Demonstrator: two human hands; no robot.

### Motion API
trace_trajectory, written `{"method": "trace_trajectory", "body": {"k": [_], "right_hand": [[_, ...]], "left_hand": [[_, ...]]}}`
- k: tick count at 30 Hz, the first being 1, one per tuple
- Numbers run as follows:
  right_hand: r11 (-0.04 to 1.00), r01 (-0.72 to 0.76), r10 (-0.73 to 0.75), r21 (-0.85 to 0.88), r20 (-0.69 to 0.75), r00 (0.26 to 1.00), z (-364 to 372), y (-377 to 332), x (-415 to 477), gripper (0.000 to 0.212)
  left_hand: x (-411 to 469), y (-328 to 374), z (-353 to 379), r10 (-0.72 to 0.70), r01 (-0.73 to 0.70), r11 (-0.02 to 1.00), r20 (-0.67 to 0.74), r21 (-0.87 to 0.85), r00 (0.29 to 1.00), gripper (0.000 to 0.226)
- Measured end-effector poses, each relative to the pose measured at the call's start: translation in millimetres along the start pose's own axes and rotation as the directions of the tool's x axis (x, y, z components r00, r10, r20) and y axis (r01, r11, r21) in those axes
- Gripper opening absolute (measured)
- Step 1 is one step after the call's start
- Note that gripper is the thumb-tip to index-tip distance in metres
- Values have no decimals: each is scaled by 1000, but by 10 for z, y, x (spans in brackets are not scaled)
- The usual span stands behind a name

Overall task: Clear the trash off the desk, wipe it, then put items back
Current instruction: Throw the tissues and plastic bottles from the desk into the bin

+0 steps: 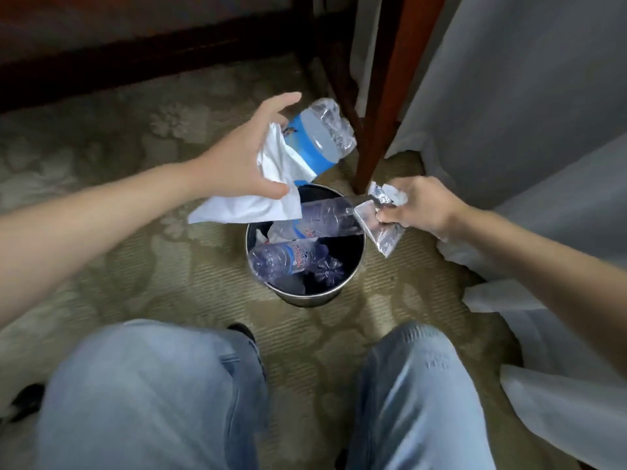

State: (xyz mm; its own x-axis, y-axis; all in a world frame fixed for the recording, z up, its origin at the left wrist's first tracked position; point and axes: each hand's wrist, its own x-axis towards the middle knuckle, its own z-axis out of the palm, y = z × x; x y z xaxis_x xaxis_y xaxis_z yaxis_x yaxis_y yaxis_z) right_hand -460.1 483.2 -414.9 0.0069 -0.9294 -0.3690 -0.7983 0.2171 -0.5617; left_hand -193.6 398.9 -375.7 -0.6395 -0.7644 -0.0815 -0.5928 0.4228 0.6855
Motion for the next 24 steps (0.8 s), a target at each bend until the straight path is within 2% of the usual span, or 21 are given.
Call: {"method": "trace_trajectory", "body": {"k": [6,8,9,10,11,13,18,19,21,22,24], "right_hand": [[999,36,-35,-32,5,999,347,259,233,17],[995,23,-21,-99,13,1000,284,222,218,43],[988,27,-28,-149,2,1000,216,199,213,42],[978,26,-29,-206,-12,1000,126,150,193,27],[967,12,-18,-255,-24,1000,37,95,168,25],[939,-26,13,-342,-39,999,-85,-61,124,43],[846,40,-20,-532,43,999,411,-242,342,26],[855,65,-30,-515,77,997,578,-235,428,25],[942,70,-29,-327,128,991,858,-156,625,44],[985,46,-22,-166,144,989,951,-100,693,52],[980,-14,-16,197,152,988,1077,-11,743,46]], "left_hand": [[152,-285,452,134,-134,991,-62,7,989,106],[137,-283,518,156,-156,988,-61,-6,986,105],[130,-281,536,166,-167,986,-61,-10,984,105],[119,-279,544,174,-175,984,-59,-13,983,105],[108,-274,542,178,-179,984,-56,-17,983,105],[93,-270,517,171,-172,985,-56,-18,984,103],[77,-351,486,156,-158,987,-90,-18,984,100],[66,-394,488,159,-161,987,-94,-18,983,98],[33,-490,476,166,-169,985,-100,-21,981,95],[14,-536,467,164,-168,985,-110,-31,980,95],[-18,-602,452,143,-156,985,-152,-78,978,99]]}}
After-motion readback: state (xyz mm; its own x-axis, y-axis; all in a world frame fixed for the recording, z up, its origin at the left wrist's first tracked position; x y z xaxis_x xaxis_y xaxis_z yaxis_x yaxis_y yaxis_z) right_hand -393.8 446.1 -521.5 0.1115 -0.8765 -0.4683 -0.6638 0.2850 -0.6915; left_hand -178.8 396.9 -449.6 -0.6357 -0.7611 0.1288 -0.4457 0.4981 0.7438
